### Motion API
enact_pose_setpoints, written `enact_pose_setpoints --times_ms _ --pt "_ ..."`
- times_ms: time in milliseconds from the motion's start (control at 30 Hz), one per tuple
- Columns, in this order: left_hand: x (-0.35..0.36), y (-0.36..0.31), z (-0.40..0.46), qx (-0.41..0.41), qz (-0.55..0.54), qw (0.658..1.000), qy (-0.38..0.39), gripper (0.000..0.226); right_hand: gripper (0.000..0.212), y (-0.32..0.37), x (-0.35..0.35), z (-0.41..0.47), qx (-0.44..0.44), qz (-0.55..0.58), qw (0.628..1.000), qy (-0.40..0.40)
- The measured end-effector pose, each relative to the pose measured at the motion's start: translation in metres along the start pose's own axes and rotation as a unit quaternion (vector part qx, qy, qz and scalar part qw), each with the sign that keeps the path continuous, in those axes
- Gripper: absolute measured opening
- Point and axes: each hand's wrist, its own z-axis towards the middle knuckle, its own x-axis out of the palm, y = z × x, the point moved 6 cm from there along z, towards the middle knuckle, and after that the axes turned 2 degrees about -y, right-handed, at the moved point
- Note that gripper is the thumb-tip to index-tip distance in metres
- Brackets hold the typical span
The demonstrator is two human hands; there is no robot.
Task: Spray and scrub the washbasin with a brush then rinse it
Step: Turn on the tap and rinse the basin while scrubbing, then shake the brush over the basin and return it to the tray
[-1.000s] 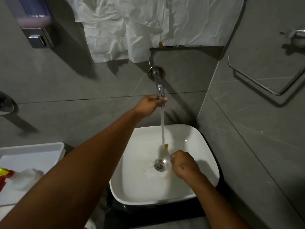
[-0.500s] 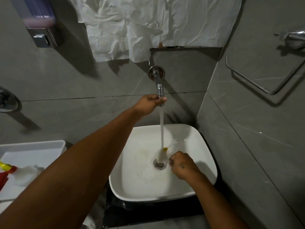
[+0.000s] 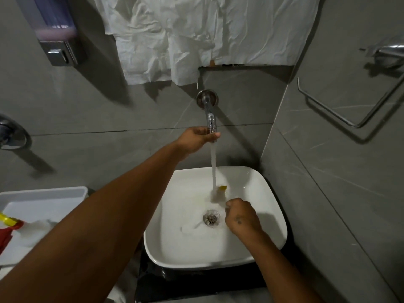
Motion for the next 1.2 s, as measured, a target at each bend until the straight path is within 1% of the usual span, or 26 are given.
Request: enact_pose_setpoints --times_ms 67,133,200,300,367,467,567,600,667,733,767,833,867,933,1033,1100,1200 --pt "-0.002 -0.014 -0.003 -0.001 -0.004 1.000 -0.029 0.026 0.017 -0.002 -0.011 0.001 -0.013 0.021 1.000 0.011" --pt "-0.002 -0.027 -0.006 -0.003 -0.015 0.999 -0.052 0.025 0.018 -0.006 -0.022 0.001 -0.018 0.025 1.000 -0.002" --pt "-0.004 -0.027 -0.003 -0.010 -0.011 0.999 -0.046 0.023 0.018 -0.007 -0.023 0.004 -0.016 0.036 0.999 -0.015" --pt "-0.005 -0.022 -0.002 -0.026 -0.003 0.999 -0.033 0.026 0.019 -0.010 -0.015 0.001 -0.010 0.044 0.999 0.016" --pt "-0.003 -0.025 0.000 -0.035 0.016 0.998 -0.049 0.031 0.019 -0.012 -0.017 0.001 -0.005 0.049 0.999 -0.001" --pt "0.005 -0.027 0.000 -0.035 0.048 0.990 -0.125 0.041 0.021 -0.016 -0.016 0.001 -0.013 0.082 0.997 -0.003" --pt "0.012 -0.032 -0.010 -0.029 0.160 0.958 -0.235 0.042 0.021 -0.021 -0.016 -0.003 -0.012 0.078 0.997 -0.006" --pt "0.013 -0.033 -0.015 -0.023 0.180 0.947 -0.266 0.043 0.021 -0.023 -0.016 -0.004 -0.007 0.083 0.997 -0.006" --pt "0.016 -0.032 -0.025 0.016 0.163 0.941 -0.298 0.041 0.021 -0.026 -0.011 -0.003 0.000 0.092 0.996 0.016" --pt "0.020 -0.020 -0.036 0.046 0.151 0.946 -0.282 0.040 0.020 -0.030 -0.008 0.000 0.005 0.088 0.996 0.029" --pt "0.022 -0.009 -0.043 0.051 0.182 0.947 -0.261 0.049 0.019 -0.032 -0.008 0.002 0.012 0.082 0.996 0.029" --pt "0.023 0.029 -0.059 0.017 0.280 0.938 -0.203 0.072 0.021 -0.034 -0.005 0.005 0.023 0.073 0.997 0.030" --pt "0.022 0.051 -0.069 -0.010 0.317 0.931 -0.180 0.078 0.021 -0.032 -0.002 0.007 0.022 0.073 0.996 0.033" --pt "0.015 0.092 -0.091 -0.052 0.368 0.914 -0.160 0.085 0.017 -0.024 0.003 0.012 0.023 0.084 0.996 0.029" --pt "-0.010 0.132 -0.121 -0.094 0.394 0.899 -0.164 0.087 0.021 0.004 0.006 0.025 0.014 0.128 0.992 -0.006" --pt "-0.041 0.149 -0.142 -0.117 0.391 0.893 -0.191 0.084 0.023 0.042 0.008 0.034 -0.034 0.130 0.991 -0.028" --pt "-0.096 0.178 -0.176 -0.165 0.381 0.876 -0.246 0.079 0.024 0.118 0.024 0.044 -0.127 0.155 0.979 -0.025"
